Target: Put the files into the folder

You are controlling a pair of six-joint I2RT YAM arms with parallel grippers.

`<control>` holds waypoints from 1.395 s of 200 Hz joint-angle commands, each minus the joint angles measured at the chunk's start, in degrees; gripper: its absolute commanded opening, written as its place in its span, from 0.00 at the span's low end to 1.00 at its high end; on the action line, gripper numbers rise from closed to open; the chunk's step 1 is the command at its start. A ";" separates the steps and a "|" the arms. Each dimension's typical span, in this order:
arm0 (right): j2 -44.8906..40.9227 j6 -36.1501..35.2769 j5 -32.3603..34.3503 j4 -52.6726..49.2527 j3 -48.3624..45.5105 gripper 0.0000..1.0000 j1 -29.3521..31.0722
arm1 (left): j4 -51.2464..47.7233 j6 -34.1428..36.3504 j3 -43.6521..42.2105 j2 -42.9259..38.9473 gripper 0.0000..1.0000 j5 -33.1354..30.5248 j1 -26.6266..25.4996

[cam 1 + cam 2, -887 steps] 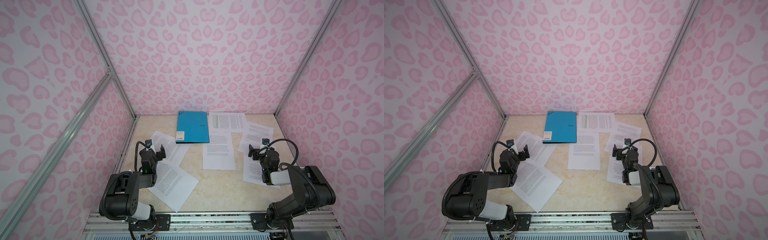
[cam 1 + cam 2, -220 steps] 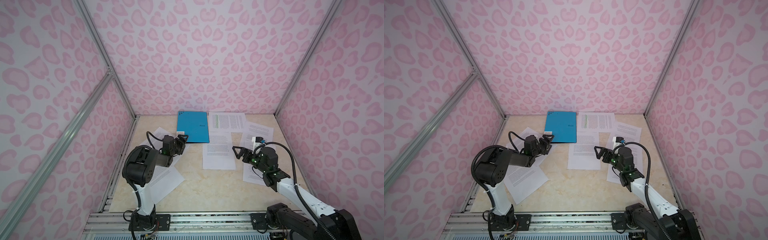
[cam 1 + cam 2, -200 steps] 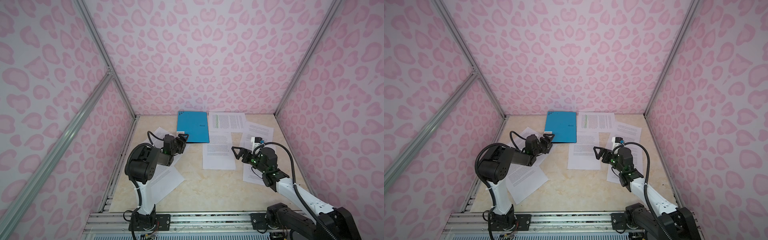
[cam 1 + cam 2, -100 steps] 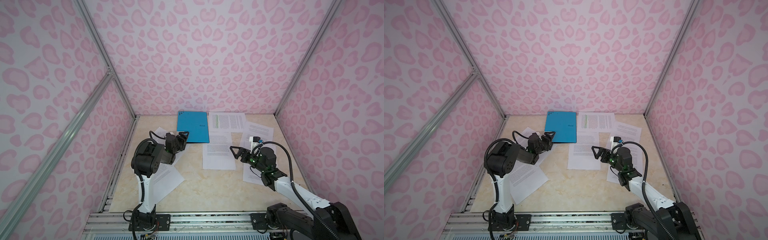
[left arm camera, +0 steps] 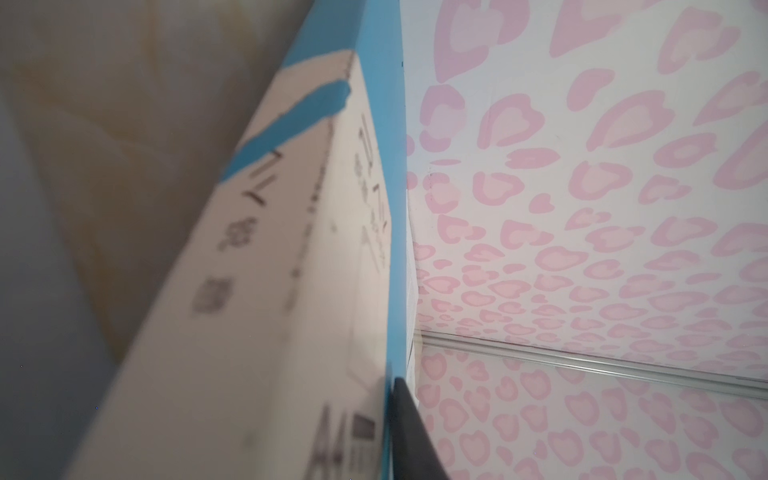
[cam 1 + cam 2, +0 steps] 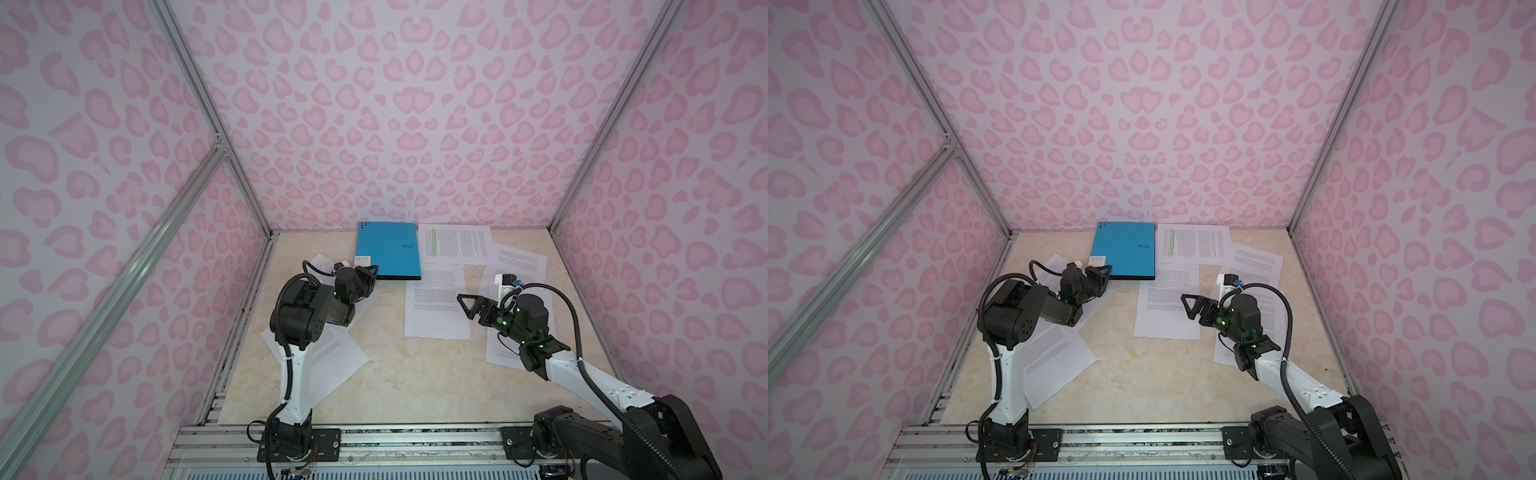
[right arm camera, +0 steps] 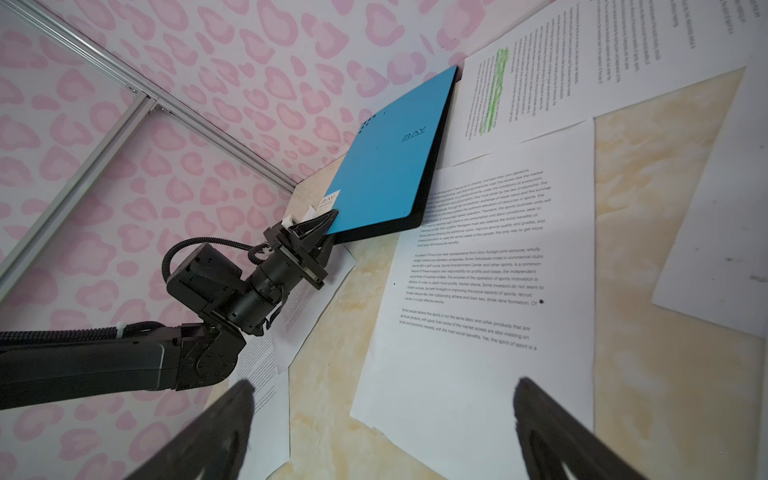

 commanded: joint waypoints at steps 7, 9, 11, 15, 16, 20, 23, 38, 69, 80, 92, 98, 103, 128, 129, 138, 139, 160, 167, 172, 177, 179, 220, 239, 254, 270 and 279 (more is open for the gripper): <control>0.13 -0.80 -0.32 0.92 0.29 0.97 0.09 | 3.65 -1.33 -4.68 -9.69 0.04 -0.52 -0.60; 0.09 -0.86 -0.28 0.85 0.29 0.97 0.11 | 3.59 -1.38 -4.98 -10.33 0.04 -0.62 -0.59; 0.05 -0.94 -0.29 0.76 0.37 0.97 0.13 | 3.45 -1.37 -5.41 -11.07 0.04 -0.74 -0.59; 0.05 -0.96 -0.26 0.68 0.40 0.97 0.16 | 3.09 -1.36 -6.16 -12.55 0.04 -0.96 -0.66; 0.05 -1.01 -0.28 0.66 0.39 0.97 0.18 | 2.88 -1.34 -6.28 -12.75 0.04 -1.00 -0.70; 0.05 -1.05 -0.26 0.49 0.43 0.97 0.29 | 2.22 -1.39 -6.85 -14.35 0.04 -1.24 -0.71; 0.05 -1.09 -0.25 0.43 0.46 0.97 0.27 | 1.79 -1.42 -7.37 -15.43 0.04 -1.41 -0.65; 0.00 -1.30 -0.22 0.05 0.58 0.97 0.34 | 0.03 -1.79 -9.28 -20.32 0.04 -1.87 -0.98; 0.05 -1.66 -0.60 -1.01 1.17 0.97 0.42 | -1.61 -3.05 -12.18 -27.22 0.04 -1.54 -3.27; 0.05 -1.75 -0.99 -1.57 1.48 0.97 0.42 | -1.88 -3.31 -13.83 -29.55 0.04 -2.32 -4.45; -0.12 -1.65 -1.45 -2.41 1.95 0.97 0.41 | -2.24 -3.49 -16.11 -31.95 0.04 -3.41 -5.53; -0.17 -1.43 -1.82 -2.26 2.05 0.97 0.45 | -2.14 -3.66 -17.40 -33.07 0.04 -3.77 -5.89; -0.21 -1.13 -2.10 -1.88 2.05 0.97 0.54 | -1.93 -3.68 -18.29 -33.85 0.04 -3.97 -6.24; 1.81 1.21 -2.72 1.11 3.32 0.99 2.32 | -2.61 -2.65 -21.78 -36.41 0.04 -4.20 -6.99; 1.98 1.35 -2.78 1.28 3.48 0.99 2.45 | -2.57 -2.68 -21.87 -36.50 0.04 -4.20 -6.98; 3.90 2.49 -3.01 3.04 4.53 0.99 3.60 | -1.87 -2.79 -23.29 -36.93 0.04 -4.20 -6.98; 4.17 2.61 -3.02 3.30 4.70 0.99 3.75 | -1.75 -2.80 -23.46 -36.98 0.04 -4.20 -7.02; 10.83 3.52 -2.57 4.78 8.76 0.99 5.74 | -1.37 -2.50 -25.41 -37.93 0.04 -4.21 -7.10; 12.86 4.30 -2.78 5.68 10.06 0.99 5.66 | -1.46 -2.45 -25.89 -38.15 0.04 -4.38 -7.08; 14.33 4.85 -3.16 6.99 10.86 0.99 5.60 | -1.39 -2.41 -26.15 -38.30 0.04 -4.38 -7.09; 16.09 5.63 -3.67 8.61 11.55 0.99 5.74 | -1.31 -2.43 -26.38 -38.36 0.04 -4.28 -7.07; 16.74 5.91 -3.85 9.17 11.90 0.99 5.81 | -1.25 -2.45 -26.43 -38.35 0.04 -4.29 -7.10; 30.28 11.60 -6.30 12.44 22.36 0.98 7.22 | -0.68 -2.47 -27.76 -38.95 0.04 -4.11 -7.06; 36.60 15.64 -7.47 15.76 26.09 0.92 7.21 | -0.39 -2.61 -28.48 -39.27 0.04 -4.11 -7.06; 40.83 18.48 -8.68 18.23 28.75 0.88 7.41 | -0.32 -2.45 -28.94 -39.76 0.04 -4.20 -7.06; 44.50 20.69 -9.21 19.60 31.39 0.82 7.92 | -0.58 -2.13 -29.51 -40.50 0.04 -4.37 -7.06; 46.02 21.75 -9.44 20.66 32.38 0.79 8.35 | -0.72 -1.91 -29.84 -40.96 0.04 -4.46 -6.98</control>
